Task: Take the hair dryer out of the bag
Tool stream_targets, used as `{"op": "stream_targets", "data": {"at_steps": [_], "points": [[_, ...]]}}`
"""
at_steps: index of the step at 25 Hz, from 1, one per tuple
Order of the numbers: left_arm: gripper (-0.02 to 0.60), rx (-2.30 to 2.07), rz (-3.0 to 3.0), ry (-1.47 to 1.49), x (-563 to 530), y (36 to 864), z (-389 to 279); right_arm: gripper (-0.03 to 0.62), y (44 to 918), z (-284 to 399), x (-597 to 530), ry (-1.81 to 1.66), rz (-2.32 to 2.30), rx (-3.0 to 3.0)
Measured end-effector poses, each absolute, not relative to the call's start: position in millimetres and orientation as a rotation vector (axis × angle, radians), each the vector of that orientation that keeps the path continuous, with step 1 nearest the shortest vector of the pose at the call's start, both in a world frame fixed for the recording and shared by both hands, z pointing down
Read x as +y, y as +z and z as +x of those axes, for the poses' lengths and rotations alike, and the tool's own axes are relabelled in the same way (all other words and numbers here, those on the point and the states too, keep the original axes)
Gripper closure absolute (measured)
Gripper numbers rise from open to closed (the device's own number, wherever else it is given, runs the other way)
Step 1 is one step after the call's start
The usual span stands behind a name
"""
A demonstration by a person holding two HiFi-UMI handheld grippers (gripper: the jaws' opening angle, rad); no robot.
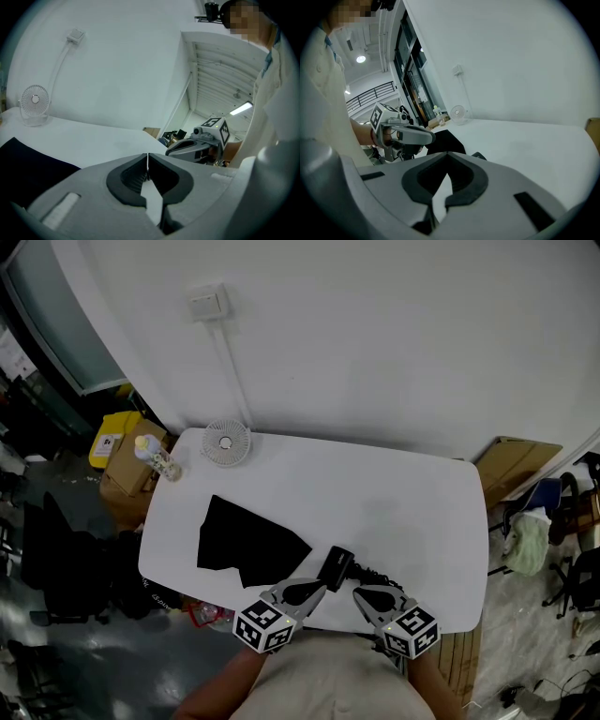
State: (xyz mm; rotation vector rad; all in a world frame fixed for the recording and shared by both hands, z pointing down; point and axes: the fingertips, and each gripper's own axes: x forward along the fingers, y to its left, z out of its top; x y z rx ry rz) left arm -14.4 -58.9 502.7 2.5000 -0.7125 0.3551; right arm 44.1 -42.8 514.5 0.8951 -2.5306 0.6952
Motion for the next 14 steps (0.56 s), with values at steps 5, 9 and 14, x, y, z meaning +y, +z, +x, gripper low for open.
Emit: {"op": "stream_targets", "data": {"at_steps": [5, 9, 14], "points": [[0.561, -0.713, 2.494, 0.356, -59.6, 504.5, -15.8, 0.58, 516.3, 44.9, -42.2, 0.699, 0.892, -2.528], [0.561, -0.716, 2.494, 0.358, -58.8, 504.7, -16.9, 0.58, 517.0, 46.1, -39.5, 0.697, 0.89, -2.522], [0.561, -0.71, 2.49, 0.358, -56.3, 505.1, -15.9, 0.58, 516.6, 48.2, -37.2, 0.701, 0.895, -2.519]]}}
